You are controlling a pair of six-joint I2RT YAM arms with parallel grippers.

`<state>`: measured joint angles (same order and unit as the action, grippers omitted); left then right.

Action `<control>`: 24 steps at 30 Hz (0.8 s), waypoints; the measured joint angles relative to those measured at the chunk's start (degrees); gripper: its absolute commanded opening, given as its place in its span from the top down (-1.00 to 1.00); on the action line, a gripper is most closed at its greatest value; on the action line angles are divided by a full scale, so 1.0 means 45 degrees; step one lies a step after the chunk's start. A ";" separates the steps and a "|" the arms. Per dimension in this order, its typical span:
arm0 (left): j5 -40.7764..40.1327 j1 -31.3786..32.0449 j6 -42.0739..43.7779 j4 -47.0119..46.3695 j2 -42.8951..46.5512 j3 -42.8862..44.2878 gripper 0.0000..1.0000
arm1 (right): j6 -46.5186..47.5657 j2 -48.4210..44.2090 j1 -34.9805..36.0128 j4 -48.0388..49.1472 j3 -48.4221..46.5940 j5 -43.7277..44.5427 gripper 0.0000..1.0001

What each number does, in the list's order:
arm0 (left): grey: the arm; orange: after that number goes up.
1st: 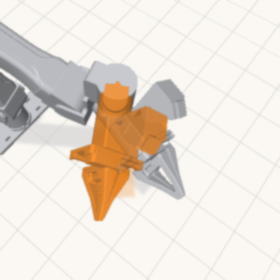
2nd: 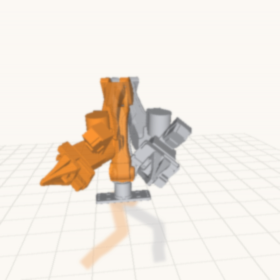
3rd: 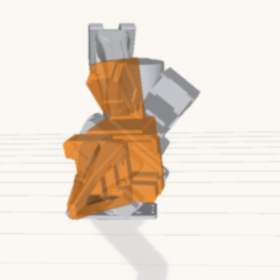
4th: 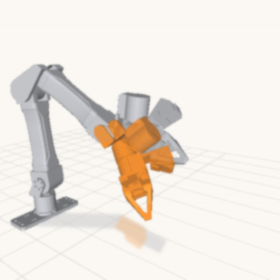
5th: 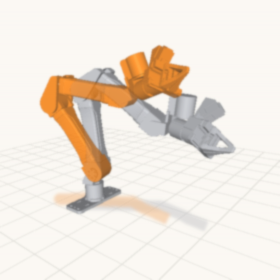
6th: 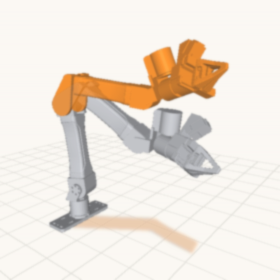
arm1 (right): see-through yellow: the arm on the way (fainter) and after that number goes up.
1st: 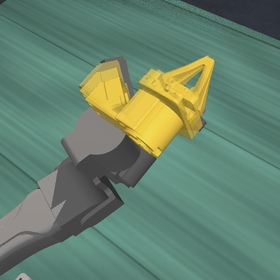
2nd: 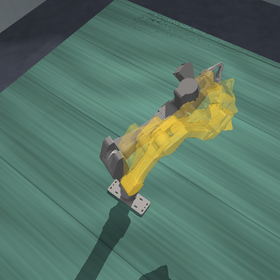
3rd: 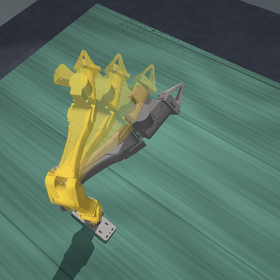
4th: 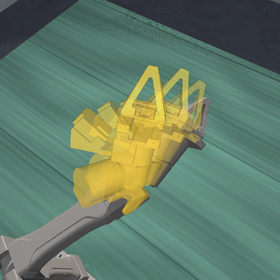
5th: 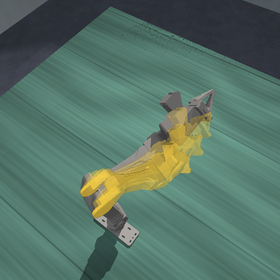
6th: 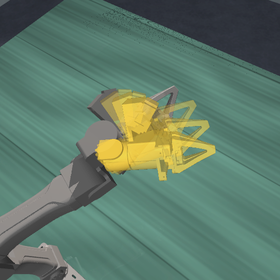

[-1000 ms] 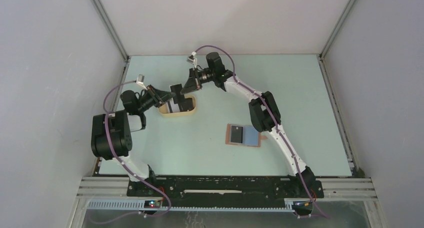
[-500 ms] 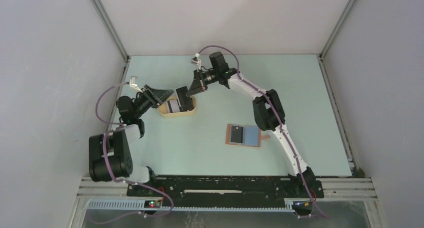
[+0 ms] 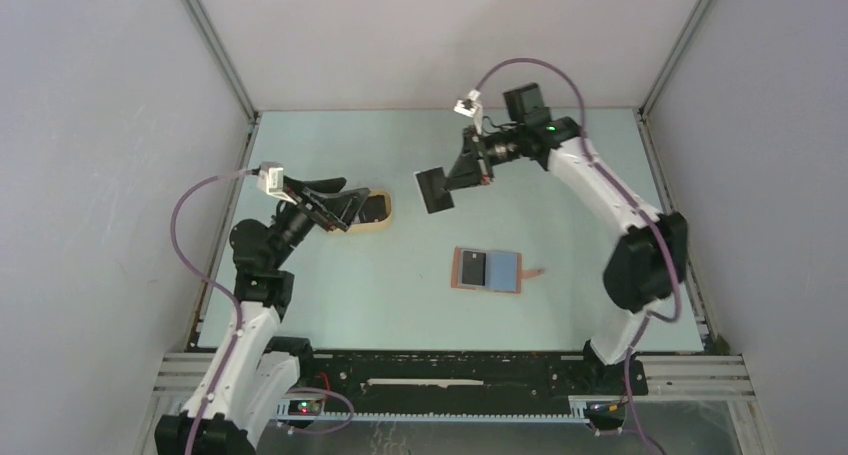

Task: Put the credit cards into the card holder
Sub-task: Pick up the credit card from the storage box, then move the storage box to the center of the board.

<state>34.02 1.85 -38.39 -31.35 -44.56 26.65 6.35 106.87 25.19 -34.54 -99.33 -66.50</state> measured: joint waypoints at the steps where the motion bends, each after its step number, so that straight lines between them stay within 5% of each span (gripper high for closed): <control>1: -0.0141 0.0238 0.0087 0.0131 0.0350 0.0000 -1.00 | 0.0573 -0.0763 -0.0185 -0.0457 0.0510 -0.0083 1.00; 7: -0.0447 0.2025 -0.0282 -0.0753 0.1190 -0.0345 -0.99 | 0.3502 -0.4600 -0.1506 -0.2968 0.3419 -0.0627 1.00; 12: -0.0913 0.5110 -0.0272 -0.1137 0.0262 -0.0442 -1.00 | 0.4945 -0.6941 -0.2778 -0.3847 0.5965 -0.1491 1.00; 18: -0.3288 0.9670 0.1545 -0.1005 -0.0092 -0.0510 -0.94 | 0.6261 -0.7218 -0.3094 -0.4852 0.6649 -0.2356 1.00; 24: -0.4813 1.0749 0.2215 -0.1758 -0.2011 -0.0495 -0.73 | 0.6921 -0.7208 -0.3045 -0.5328 0.6659 -0.3215 1.00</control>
<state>12.36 50.22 -28.42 -39.27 -53.60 24.43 37.50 74.43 11.49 -58.52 -69.36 -80.97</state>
